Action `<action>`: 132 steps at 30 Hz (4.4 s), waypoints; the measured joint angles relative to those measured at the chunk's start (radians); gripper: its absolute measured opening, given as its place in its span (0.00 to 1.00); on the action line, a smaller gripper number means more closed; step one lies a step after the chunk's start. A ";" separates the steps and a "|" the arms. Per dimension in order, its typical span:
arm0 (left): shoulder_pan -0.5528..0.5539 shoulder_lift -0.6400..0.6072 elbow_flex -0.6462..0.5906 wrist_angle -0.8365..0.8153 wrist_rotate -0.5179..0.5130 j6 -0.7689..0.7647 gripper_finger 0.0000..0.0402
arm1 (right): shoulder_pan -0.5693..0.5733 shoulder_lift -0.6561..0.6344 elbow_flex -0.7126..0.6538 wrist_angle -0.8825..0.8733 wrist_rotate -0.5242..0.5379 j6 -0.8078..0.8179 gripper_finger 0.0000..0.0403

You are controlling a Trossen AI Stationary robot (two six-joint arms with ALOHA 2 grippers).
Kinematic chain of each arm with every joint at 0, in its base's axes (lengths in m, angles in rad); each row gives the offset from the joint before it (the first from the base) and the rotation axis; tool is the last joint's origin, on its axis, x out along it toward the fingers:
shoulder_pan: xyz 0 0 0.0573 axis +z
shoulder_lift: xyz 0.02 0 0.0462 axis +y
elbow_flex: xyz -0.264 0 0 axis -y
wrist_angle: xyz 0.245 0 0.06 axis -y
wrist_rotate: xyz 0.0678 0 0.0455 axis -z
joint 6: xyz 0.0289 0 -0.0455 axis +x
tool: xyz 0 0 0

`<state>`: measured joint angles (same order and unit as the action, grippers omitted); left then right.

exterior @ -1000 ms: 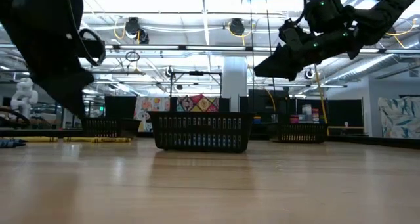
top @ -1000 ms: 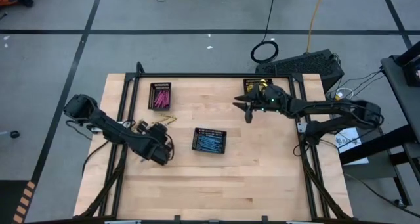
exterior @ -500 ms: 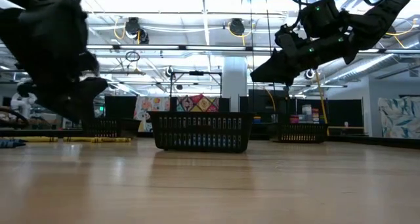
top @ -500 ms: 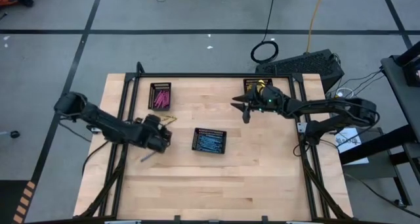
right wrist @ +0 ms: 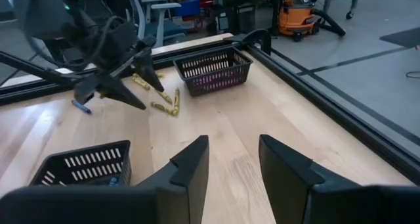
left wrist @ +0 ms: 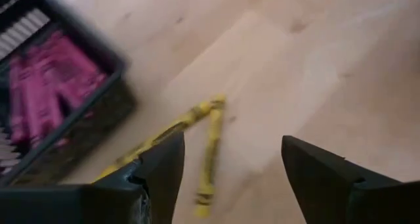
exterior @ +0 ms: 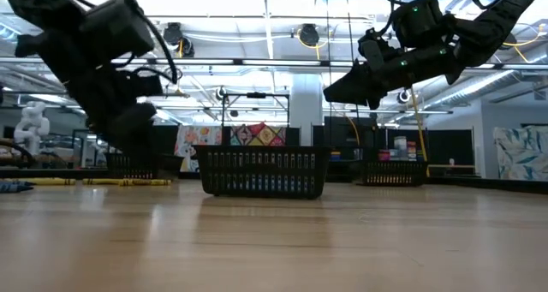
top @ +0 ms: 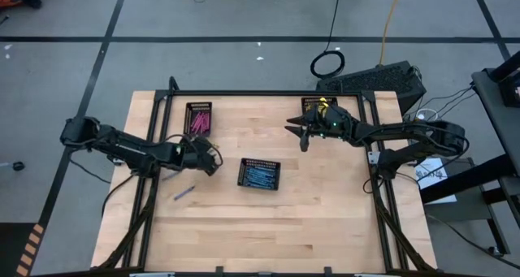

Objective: Sort crayons
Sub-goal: Put the yellow crayon into the top right black bin

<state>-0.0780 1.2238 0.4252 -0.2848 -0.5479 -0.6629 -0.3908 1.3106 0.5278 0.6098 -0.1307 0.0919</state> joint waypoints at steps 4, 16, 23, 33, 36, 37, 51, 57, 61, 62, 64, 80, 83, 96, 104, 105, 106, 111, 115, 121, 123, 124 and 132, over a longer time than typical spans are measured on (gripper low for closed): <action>0.010 -0.002 -0.040 0.006 0.016 -0.033 0.63 | 0.000 0.000 0.000 -0.001 0.000 0.000 0.29; -0.025 -0.008 -0.202 0.252 -0.009 0.015 0.62 | 0.000 0.000 0.000 -0.015 0.000 -0.002 0.29; -0.027 -0.009 -0.264 0.338 0.033 -0.012 0.49 | 0.000 0.000 0.000 -0.015 0.000 0.000 0.29; -0.068 -0.021 -0.274 0.385 0.089 -0.009 0.15 | 0.000 0.000 0.000 -0.008 0.000 0.000 0.29; -0.076 -0.042 -0.273 0.372 0.098 -0.010 0.11 | 0.000 0.000 0.000 -0.008 0.000 0.000 0.29; -0.077 -0.045 -0.273 0.365 0.101 -0.010 0.10 | 0.000 0.000 0.000 -0.008 0.000 0.000 0.29; -0.104 -0.054 -0.158 0.367 0.157 0.079 0.02 | 0.007 0.000 -0.001 -0.143 -0.058 -0.035 0.31; -0.103 -0.054 0.006 0.370 0.128 0.281 0.02 | 0.101 0.052 0.008 -0.069 -0.118 -0.076 0.40; -0.111 -0.054 0.107 0.321 0.114 0.370 0.02 | 0.167 0.125 0.069 -0.056 -0.138 -0.095 0.46; -0.115 -0.054 0.126 0.314 0.112 0.387 0.02 | 0.183 0.141 0.091 -0.057 -0.147 -0.108 0.47; -0.122 -0.054 0.161 0.289 0.108 0.413 0.02 | 0.212 0.177 0.141 -0.060 -0.162 -0.131 0.48; -0.166 -0.020 0.188 0.283 0.069 0.436 0.02 | 0.251 0.446 0.483 -0.123 -0.271 -0.065 0.48; -0.166 -0.010 0.188 0.281 0.069 0.436 0.02 | 0.253 0.480 0.519 -0.125 -0.314 -0.043 0.43; -0.165 0.002 0.188 0.286 0.070 0.434 0.02 | 0.258 0.494 0.544 -0.204 -0.246 -0.063 0.09; -0.165 0.002 0.188 0.284 0.069 0.435 0.02 | 0.260 0.492 0.544 -0.206 -0.237 -0.106 0.01; -0.165 0.002 0.188 0.286 0.069 0.435 0.02 | 0.260 0.488 0.544 -0.208 -0.237 -0.106 0.01; -0.165 0.002 0.188 0.287 0.069 0.434 0.02 | 0.260 0.487 0.544 -0.208 -0.236 -0.107 0.01; -0.165 0.001 0.189 0.283 0.069 0.406 0.08 | 0.258 0.479 0.544 -0.231 -0.233 -0.112 0.01; -0.164 0.001 0.190 0.212 0.068 0.372 0.22 | 0.239 0.479 0.544 -0.304 -0.192 -0.107 0.00; -0.165 0.001 0.190 0.099 0.068 0.279 0.43 | 0.166 0.388 0.484 -0.417 -0.071 -0.105 0.00; -0.166 0.001 0.190 0.070 0.060 0.243 0.47 | 0.136 0.311 0.441 -0.438 -0.018 -0.104 0.00; -0.167 0.001 0.190 0.056 0.046 0.227 0.49 | 0.121 0.270 0.418 -0.452 0.012 -0.104 0.00; -0.184 0.001 0.189 0.051 -0.081 0.225 0.51 | -0.040 -0.049 0.261 -0.741 0.216 -0.085 0.00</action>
<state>-0.2623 1.2247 0.6144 -0.2333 -0.6288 -0.4374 -0.4310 1.2615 0.7890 -0.1312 0.0854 0.0069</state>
